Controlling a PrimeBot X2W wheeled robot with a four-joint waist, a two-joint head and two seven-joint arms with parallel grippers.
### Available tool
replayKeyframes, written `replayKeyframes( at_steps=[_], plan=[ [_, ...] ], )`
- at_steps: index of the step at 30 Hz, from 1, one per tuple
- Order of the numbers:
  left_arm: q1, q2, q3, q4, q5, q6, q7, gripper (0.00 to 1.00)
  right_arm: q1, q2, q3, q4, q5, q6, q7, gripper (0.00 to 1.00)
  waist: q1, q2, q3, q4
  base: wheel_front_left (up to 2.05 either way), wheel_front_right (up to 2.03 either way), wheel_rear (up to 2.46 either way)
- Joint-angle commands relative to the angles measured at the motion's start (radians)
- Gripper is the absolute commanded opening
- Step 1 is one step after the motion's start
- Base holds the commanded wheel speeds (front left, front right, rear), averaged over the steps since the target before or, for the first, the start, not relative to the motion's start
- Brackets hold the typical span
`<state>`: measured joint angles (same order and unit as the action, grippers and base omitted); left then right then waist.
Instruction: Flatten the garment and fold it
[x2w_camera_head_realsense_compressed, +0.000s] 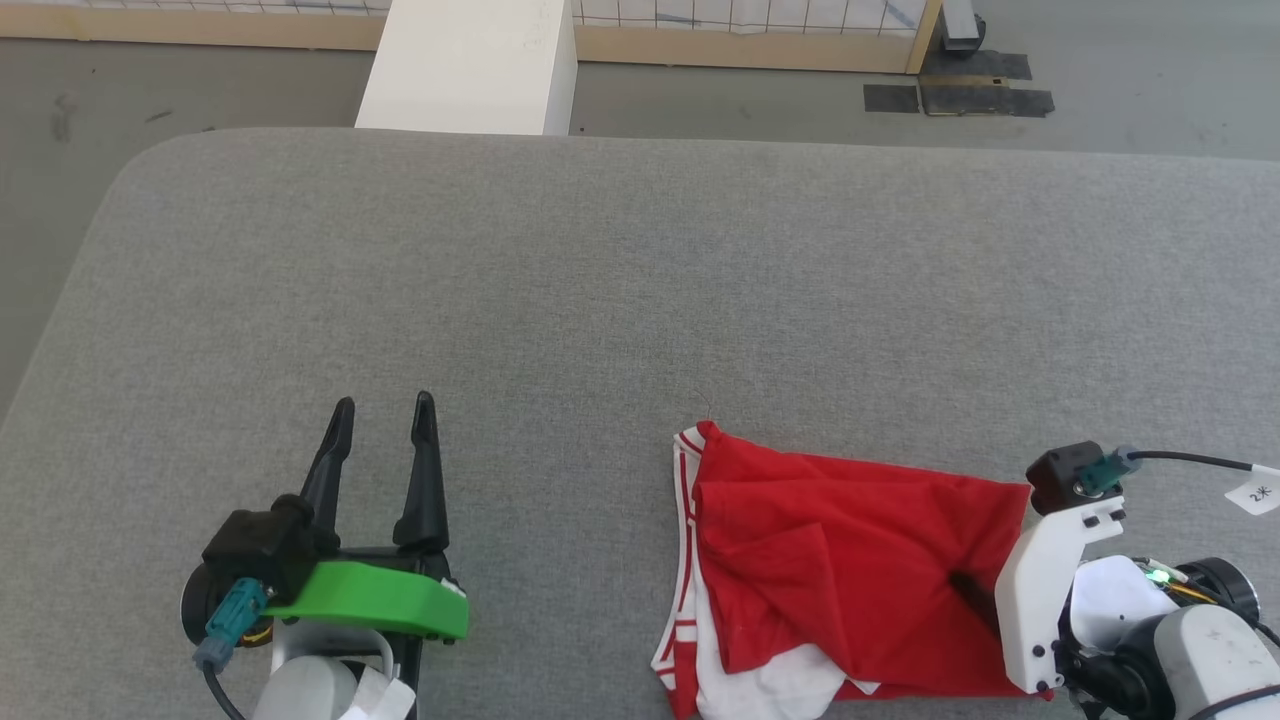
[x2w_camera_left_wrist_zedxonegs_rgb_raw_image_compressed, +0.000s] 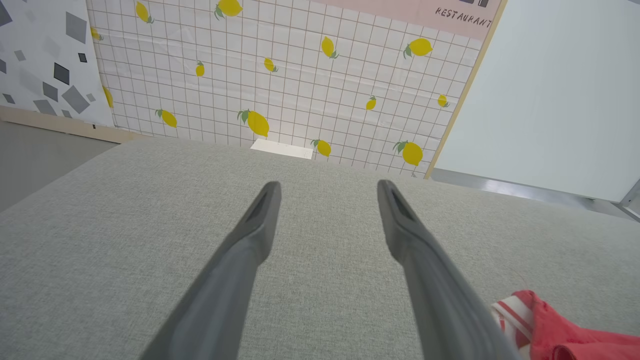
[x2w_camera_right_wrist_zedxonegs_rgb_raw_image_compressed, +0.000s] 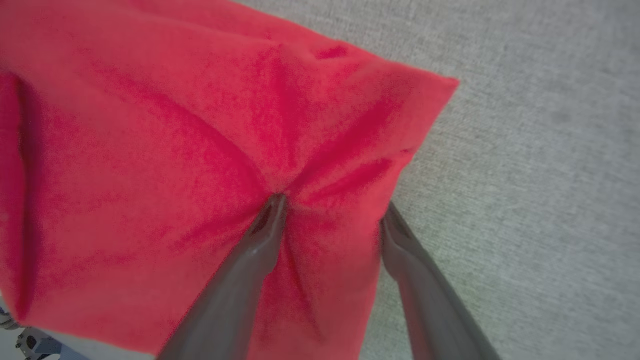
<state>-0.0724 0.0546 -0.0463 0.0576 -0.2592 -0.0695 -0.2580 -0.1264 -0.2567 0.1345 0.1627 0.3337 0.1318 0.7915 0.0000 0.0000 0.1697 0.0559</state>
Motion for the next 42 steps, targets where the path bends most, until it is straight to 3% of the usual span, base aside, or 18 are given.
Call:
replayKeyframes(
  at_steps=[1, 8, 15, 20, 25, 33, 42],
  plan=[
    [-0.011, -0.004, -0.001, 0.0, 0.011, 0.0, -0.004, 1.0, 0.017, 0.012, 0.03, 0.036, 0.016, -0.001, 0.014, 0.0, 0.0, 0.0, 0.001, 0.0, 0.0, 0.0, 0.0],
    [-0.007, -0.004, -0.002, -0.004, 0.003, 0.002, -0.004, 1.0, -0.027, -0.059, 0.088, -0.042, 0.052, -0.001, -0.01, 0.0, 0.0, 0.0, -0.014, -0.022, 0.0, 0.0, 0.0],
    [0.003, -0.004, 0.002, -0.022, -0.015, 0.008, -0.004, 1.0, -0.08, -0.244, 0.161, -0.172, 0.087, -0.001, 0.033, 0.0, 0.0, 0.0, -0.012, -0.127, 0.0, 0.0, 0.0],
    [-0.027, -0.004, -0.009, -0.043, -0.022, 0.023, -0.004, 1.0, -0.123, -0.391, 0.12, -0.187, 0.12, -0.001, 0.072, 0.0, 0.0, 0.0, 0.041, -0.231, 0.0, 0.0, 0.0],
    [-0.083, -0.004, -0.031, -0.044, 0.0, 0.026, -0.004, 1.0, -0.18, -0.491, 0.036, -0.12, 0.122, -0.001, 0.074, 0.0, 0.0, 0.0, 0.119, -0.308, 0.0, 0.0, 0.0],
    [-0.178, 0.01, -0.058, -0.053, 0.057, 0.031, 0.003, 1.0, -0.328, -0.535, -0.083, 0.069, 0.086, -0.001, -0.016, 0.0, 0.0, 0.0, 0.285, -0.362, 0.0, 0.0, 0.0],
    [-0.259, 0.049, -0.072, -0.133, 0.111, 0.051, 0.062, 1.0, -0.488, -0.509, -0.209, 0.344, -0.021, -0.001, -0.137, 0.0, 0.0, 0.0, 0.444, -0.351, 0.0, 0.0, 0.0]
  ],
)
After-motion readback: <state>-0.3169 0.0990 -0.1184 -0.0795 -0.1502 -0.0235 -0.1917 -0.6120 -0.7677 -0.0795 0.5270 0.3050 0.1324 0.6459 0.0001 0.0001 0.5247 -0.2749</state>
